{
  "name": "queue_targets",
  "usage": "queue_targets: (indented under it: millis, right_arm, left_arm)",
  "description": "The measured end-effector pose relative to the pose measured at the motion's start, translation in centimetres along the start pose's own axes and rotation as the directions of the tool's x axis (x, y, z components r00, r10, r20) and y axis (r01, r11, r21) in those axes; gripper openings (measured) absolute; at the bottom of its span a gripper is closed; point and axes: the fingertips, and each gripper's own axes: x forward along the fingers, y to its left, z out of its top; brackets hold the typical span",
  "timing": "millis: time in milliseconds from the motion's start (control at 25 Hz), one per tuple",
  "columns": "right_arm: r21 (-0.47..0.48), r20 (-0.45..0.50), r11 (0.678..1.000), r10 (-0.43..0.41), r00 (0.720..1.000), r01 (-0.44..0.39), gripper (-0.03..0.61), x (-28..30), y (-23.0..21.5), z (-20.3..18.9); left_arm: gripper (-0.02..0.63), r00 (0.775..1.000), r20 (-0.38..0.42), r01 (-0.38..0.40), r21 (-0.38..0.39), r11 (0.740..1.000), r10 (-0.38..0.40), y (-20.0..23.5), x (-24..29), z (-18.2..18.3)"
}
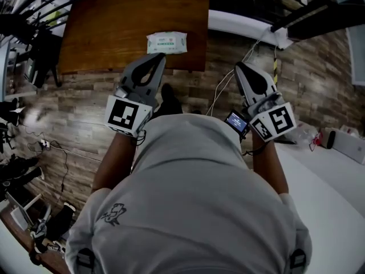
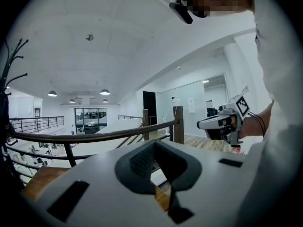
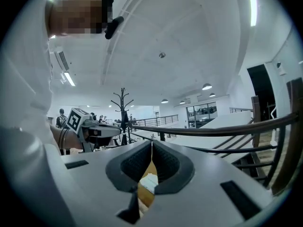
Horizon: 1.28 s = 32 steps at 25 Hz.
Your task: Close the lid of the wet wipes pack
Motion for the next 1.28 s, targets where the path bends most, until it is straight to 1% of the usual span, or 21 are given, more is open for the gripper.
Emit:
queue_targets:
  millis: [120, 280, 400, 560, 720, 840, 960, 1120, 1280]
  right_arm:
    - [0.013, -0.006, 1.000, 0.023, 1.000, -0.023, 0.035, -1.6, 1.1, -0.9]
    - [0.037, -0.002, 0.999, 0.039, 0.999, -0.039, 0.035, -2.8, 2.5, -1.8]
    - [0.043, 0.006, 0.998, 0.044, 0.999, -0.044, 0.035, -3.2, 3.9, -2.4]
    - [0.037, 0.014, 0.999, 0.028, 1.000, -0.028, 0.035, -3.6, 5.7, -2.2]
    - [0.016, 0.023, 1.000, -0.005, 1.000, 0.005, 0.035, -3.3, 8.3, -1.7]
    - [0.018, 0.017, 0.999, -0.036, 0.999, 0.036, 0.035, -2.9, 10.8, -1.6]
    - [0.014, 0.007, 0.998, -0.063, 0.998, 0.063, 0.035, -2.1, 13.5, -1.4]
    - [-0.007, 0.004, 0.996, -0.093, 0.996, 0.093, 0.035, -0.9, 17.1, -1.7]
    - [-0.017, -0.002, 0.989, -0.144, 0.990, 0.144, 0.035, 0.0, 20.4, -2.0]
  left_arm:
    - [0.009, 1.000, -0.025, -0.011, -0.016, 1.000, 0.011, -2.1, -1.4, -0.4]
    - [0.009, 0.998, -0.050, -0.025, -0.025, 0.999, 0.024, -3.7, -3.1, -1.3]
    - [0.009, 0.998, -0.061, -0.010, -0.005, 1.000, 0.010, -4.5, -4.2, -1.5]
    - [0.009, 0.998, -0.057, 0.019, -0.001, 1.000, -0.019, -5.0, -5.7, -1.1]
    - [0.009, 0.997, -0.041, 0.066, 0.023, 0.998, -0.065, -4.8, -7.9, -1.1]
    - [0.009, 0.995, -0.027, 0.096, 0.029, 0.995, -0.095, -4.0, -9.9, -1.2]
    - [0.009, 0.992, -0.016, 0.125, 0.025, 0.992, -0.125, -2.7, -12.4, -1.2]
    - [0.009, 0.989, -0.006, 0.150, 0.021, 0.989, -0.150, -0.9, -16.0, -2.5]
    - [0.009, 0.983, 0.008, 0.182, 0.036, 0.983, -0.182, 1.2, -19.7, -2.9]
